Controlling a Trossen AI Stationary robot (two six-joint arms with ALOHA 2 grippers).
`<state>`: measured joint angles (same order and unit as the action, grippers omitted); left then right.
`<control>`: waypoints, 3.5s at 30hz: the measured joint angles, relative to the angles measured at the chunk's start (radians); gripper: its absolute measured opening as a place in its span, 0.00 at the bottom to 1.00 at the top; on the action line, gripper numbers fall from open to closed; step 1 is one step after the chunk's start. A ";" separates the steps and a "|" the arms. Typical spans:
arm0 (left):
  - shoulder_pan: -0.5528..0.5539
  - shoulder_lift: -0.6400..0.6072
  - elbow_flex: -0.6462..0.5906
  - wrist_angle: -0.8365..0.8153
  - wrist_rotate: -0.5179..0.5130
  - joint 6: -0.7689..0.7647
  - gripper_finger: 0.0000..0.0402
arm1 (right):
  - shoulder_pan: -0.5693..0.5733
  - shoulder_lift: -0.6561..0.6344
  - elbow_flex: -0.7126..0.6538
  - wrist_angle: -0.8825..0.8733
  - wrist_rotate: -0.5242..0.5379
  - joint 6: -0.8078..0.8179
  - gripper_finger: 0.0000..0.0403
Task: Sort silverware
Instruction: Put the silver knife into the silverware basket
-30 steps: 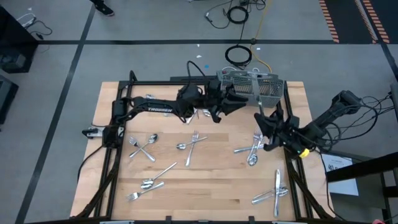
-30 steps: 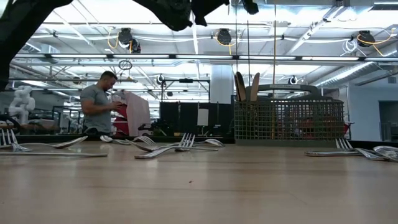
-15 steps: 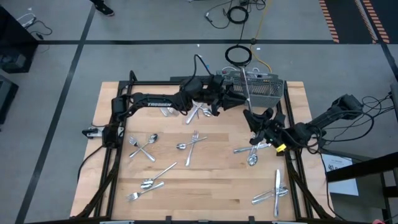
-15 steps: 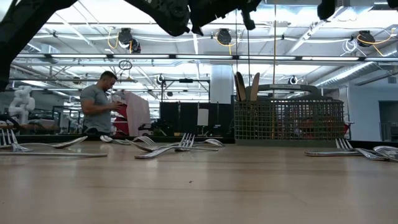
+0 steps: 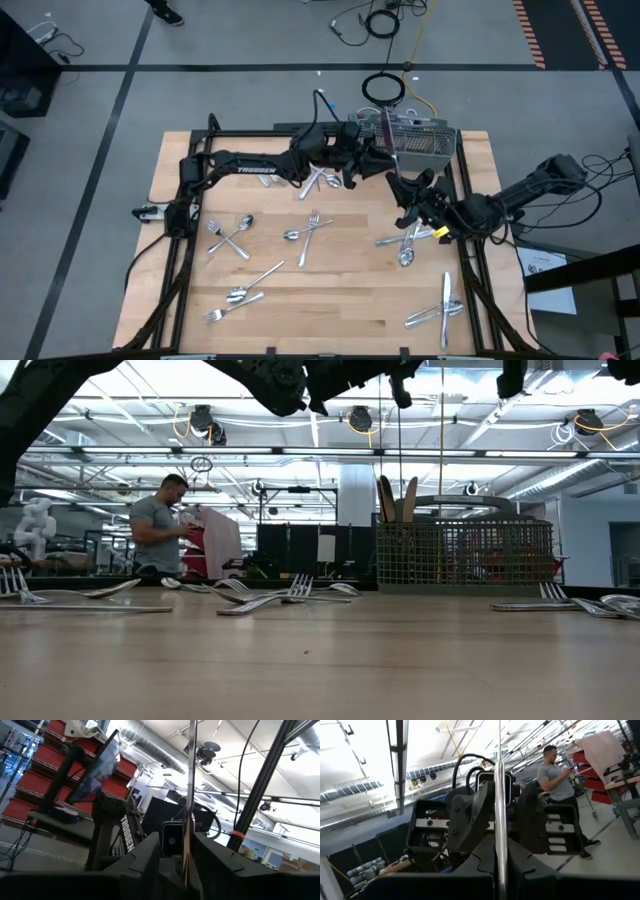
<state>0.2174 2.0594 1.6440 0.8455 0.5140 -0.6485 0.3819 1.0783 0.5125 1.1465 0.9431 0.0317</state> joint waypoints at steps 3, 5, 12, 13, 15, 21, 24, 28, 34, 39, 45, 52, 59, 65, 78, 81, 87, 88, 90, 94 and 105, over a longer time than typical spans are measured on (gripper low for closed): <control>-0.006 0.000 0.000 0.000 -0.020 0.001 0.32 | -0.016 0.001 0.000 -0.043 -0.009 0.032 0.00; -0.009 0.000 0.000 0.000 -0.034 0.001 0.32 | -0.020 0.001 0.000 -0.044 -0.020 0.028 0.00; -0.011 0.000 0.000 0.001 -0.050 0.001 0.31 | -0.024 0.000 0.000 -0.041 -0.036 0.014 0.00; -0.011 0.000 0.000 0.001 -0.052 0.001 0.31 | -0.025 0.000 0.000 -0.041 -0.036 0.012 0.00; -0.013 0.000 0.000 0.002 -0.053 0.003 0.27 | -0.025 0.000 0.000 -0.041 -0.034 0.012 0.00; -0.028 0.000 0.000 0.006 -0.053 0.050 0.07 | -0.024 -0.001 0.000 -0.041 -0.034 0.008 0.01; -0.031 0.000 0.000 0.004 -0.064 0.056 0.07 | -0.024 -0.001 0.000 -0.041 -0.032 0.002 0.04; -0.031 0.000 0.000 -0.006 -0.074 0.058 0.07 | -0.021 -0.002 0.000 -0.041 -0.032 -0.045 0.12; -0.027 0.000 0.000 -0.005 -0.082 0.060 0.07 | -0.020 -0.004 0.000 -0.041 -0.049 -0.126 0.35; 0.004 0.000 0.000 -0.005 -0.083 0.062 0.07 | -0.003 -0.044 0.000 -0.119 0.095 -0.150 0.58; 0.067 0.000 0.000 -0.086 -0.087 0.109 0.07 | 0.066 -0.132 0.000 -0.310 0.253 -0.191 0.75; 0.136 0.000 0.000 -0.298 -0.179 0.271 0.07 | 0.140 -0.177 0.000 -0.412 0.372 -0.134 0.79; 0.189 0.000 0.000 -0.417 -0.349 0.437 0.07 | 0.167 -0.176 0.000 -0.543 0.373 0.043 0.78; 0.230 0.000 0.000 -0.448 -0.441 0.526 0.07 | 0.180 -0.176 0.000 -0.664 0.367 0.230 0.78; 0.239 0.108 -0.002 -0.440 -0.441 0.526 0.07 | 0.184 -0.176 0.000 -0.697 0.362 0.299 0.78; 0.239 0.123 -0.002 -0.428 -0.443 0.525 0.07 | 0.184 -0.176 0.000 -0.696 0.361 0.298 0.78; 0.239 0.145 -0.002 -0.428 -0.444 0.502 0.13 | 0.184 -0.176 0.000 -0.697 0.360 0.313 0.78; 0.239 0.145 -0.002 -0.428 -0.444 0.493 0.16 | 0.184 -0.176 0.000 -0.699 0.358 0.319 0.78; 0.239 0.145 -0.002 -0.425 -0.451 0.477 0.23 | 0.184 -0.176 0.000 -0.703 0.339 0.323 0.78; 0.238 0.145 -0.002 -0.422 -0.474 0.473 0.33 | 0.184 -0.175 0.000 -0.709 0.334 0.326 0.78; 0.238 0.098 -0.002 -0.405 -0.458 0.475 0.42 | 0.184 -0.175 0.000 -0.712 0.333 0.324 0.78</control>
<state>0.4558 2.1575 1.6424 0.4409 0.0555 -0.1731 0.5659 0.9028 0.5125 0.4347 1.2764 0.3553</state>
